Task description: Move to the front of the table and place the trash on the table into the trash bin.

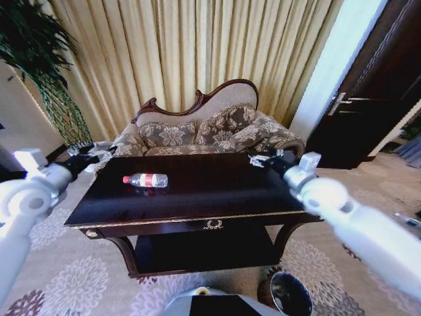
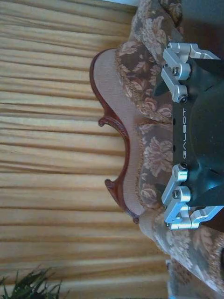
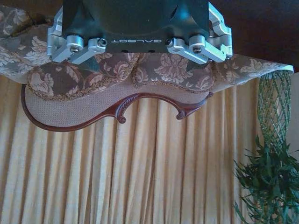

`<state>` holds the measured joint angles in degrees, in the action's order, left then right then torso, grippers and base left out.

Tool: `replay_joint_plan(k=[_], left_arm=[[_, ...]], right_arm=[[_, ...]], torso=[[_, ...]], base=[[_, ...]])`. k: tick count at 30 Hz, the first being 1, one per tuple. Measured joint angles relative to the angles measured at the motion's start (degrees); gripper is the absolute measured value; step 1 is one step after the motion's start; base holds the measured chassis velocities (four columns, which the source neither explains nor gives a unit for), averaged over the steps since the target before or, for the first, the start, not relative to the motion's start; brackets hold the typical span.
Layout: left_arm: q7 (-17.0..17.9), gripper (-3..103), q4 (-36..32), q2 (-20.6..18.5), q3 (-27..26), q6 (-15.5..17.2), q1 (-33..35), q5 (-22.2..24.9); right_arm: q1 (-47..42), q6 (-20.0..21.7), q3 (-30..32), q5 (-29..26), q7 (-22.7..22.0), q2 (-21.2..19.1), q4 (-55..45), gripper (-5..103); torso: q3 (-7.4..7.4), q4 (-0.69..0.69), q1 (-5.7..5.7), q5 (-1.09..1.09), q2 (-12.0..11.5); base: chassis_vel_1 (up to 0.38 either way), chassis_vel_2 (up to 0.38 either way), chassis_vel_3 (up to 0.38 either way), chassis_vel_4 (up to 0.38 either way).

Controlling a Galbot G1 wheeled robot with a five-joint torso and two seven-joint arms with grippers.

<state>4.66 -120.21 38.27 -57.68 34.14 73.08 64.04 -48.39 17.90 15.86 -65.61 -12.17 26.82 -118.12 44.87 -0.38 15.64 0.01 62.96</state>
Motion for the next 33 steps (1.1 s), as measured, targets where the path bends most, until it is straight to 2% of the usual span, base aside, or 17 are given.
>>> replay_joint_plan(k=[4,6,7,11,15,17,20,21,23,24,26,27,28,29,31,32,33], left_arm=[[-1.4,100,1.0,-1.3,1.3,1.7,-0.8,0.0],[-2.9,100,3.0,-2.9,4.4,1.7,-4.1,-1.1],[-2.9,100,3.0,-2.9,4.4,1.7,-4.1,-1.1],[-1.0,100,5.2,-5.0,10.7,2.3,-13.5,-0.4],[-0.8,100,5.5,-5.6,12.0,2.8,-15.5,0.1],[-3.6,100,5.9,-7.0,12.3,4.6,-16.3,0.4],[-5.5,100,6.4,-7.5,12.4,5.0,-16.5,-0.9],[-11.9,100,7.9,-8.6,12.8,5.4,-17.5,-6.9],[-22.0,100,10.1,-10.5,13.5,5.5,-19.3,-14.5],[-22.0,100,10.1,-10.5,13.5,5.5,-19.3,-14.5],[-31.6,100,13.3,-12.9,15.7,4.8,-22.6,-21.7],[-31.6,100,13.3,-12.9,15.7,4.8,-22.6,-21.7],[-34.9,100,15.1,-14.6,18.1,4.4,-24.9,-23.5],[-34.9,100,15.1,-14.6,18.1,4.4,-24.9,-23.5],[-40.2,100,18.0,-17.6,21.7,2.4,-27.7,-25.7],[-40.2,100,18.0,-17.6,21.7,2.4,-27.7,-25.7],[-44.8,100,19.1,-19.5,23.0,0.3,-28.7,-27.6]], right_arm=[[-0.8,0.0,0.2,0.1,0.0,0.5,0.4,100],[-1.4,-0.2,0.4,0.8,-0.6,1.5,0.5,100],[-1.4,-0.2,0.4,0.8,-0.6,1.5,0.5,100],[-2.3,-0.6,1.3,1.7,-2.5,3.6,0.3,100],[-2.5,-1.1,1.7,2.1,-3.0,4.1,0.5,100],[-2.6,-1.7,2.0,2.4,-3.4,4.4,0.8,100],[-2.6,-1.9,2.0,2.6,-3.6,4.7,0.9,100],[-2.7,-2.3,2.1,2.7,-4.0,5.4,1.1,100],[-3.0,-2.4,2.2,2.7,-4.5,6.4,1.4,100],[-3.0,-2.4,2.2,2.7,-4.5,6.4,1.4,100],[-3.3,-2.5,2.2,2.8,-4.5,7.4,1.9,100],[-3.3,-2.5,2.2,2.8,-4.5,7.4,1.9,100],[-3.3,-2.5,2.2,2.8,-4.7,8.0,1.9,100],[-3.3,-2.5,2.2,2.8,-4.7,8.0,1.9,100],[-3.6,-2.6,2.2,3.0,-4.9,8.9,1.9,100],[-3.6,-2.6,2.2,3.0,-4.9,8.9,1.9,100],[-4.0,-2.6,2.2,3.4,-5.0,9.5,1.8,100]], torso=[[0.01,-0.02,0.0,0.0,0.0],[0.01,-0.03,0.01,0.0,0.0],[0.01,-0.03,0.01,0.0,0.0],[0.01,-0.04,0.01,0.0,0.0],[0.01,-0.03,0.01,-0.01,0.0],[0.01,-0.01,0.01,-0.01,0.0],[0.01,-0.01,0.0,-0.01,0.0],[0.01,0.0,0.0,-0.03,0.0],[0.01,-0.01,0.01,-0.03,0.0],[0.01,-0.01,0.01,-0.03,0.0],[0.01,-0.01,0.01,-0.01,0.0],[0.01,-0.01,0.01,-0.01,0.0],[0.01,-0.02,0.01,-0.02,0.0],[0.01,-0.02,0.01,-0.02,0.0],[0.01,-0.04,0.01,-0.01,0.0],[0.01,-0.04,0.01,-0.01,0.0],[0.01,-0.01,0.01,-0.01,0.0]], base=[[0.0,0.0,0.0,0.0],[0.0,0.0,0.0,0.0],[0.0,0.0,0.0,0.0],[0.0,0.0,0.0,0.0],[0.0,0.0,0.0,0.0],[0.0,0.0,0.0,0.0],[0.0,0.0,0.0,0.0],[0.0,0.0,0.0,0.0],[0.0,0.0,0.0,0.0],[0.0,0.0,0.0,0.0],[0.0,0.0,0.0,0.0],[0.0,0.0,0.0,0.0],[0.0,0.0,0.0,0.0],[0.0,0.0,0.0,0.0],[0.0,0.0,0.0,0.0],[0.0,0.0,0.0,0.0],[0.0,0.0,0.0,0.0]])
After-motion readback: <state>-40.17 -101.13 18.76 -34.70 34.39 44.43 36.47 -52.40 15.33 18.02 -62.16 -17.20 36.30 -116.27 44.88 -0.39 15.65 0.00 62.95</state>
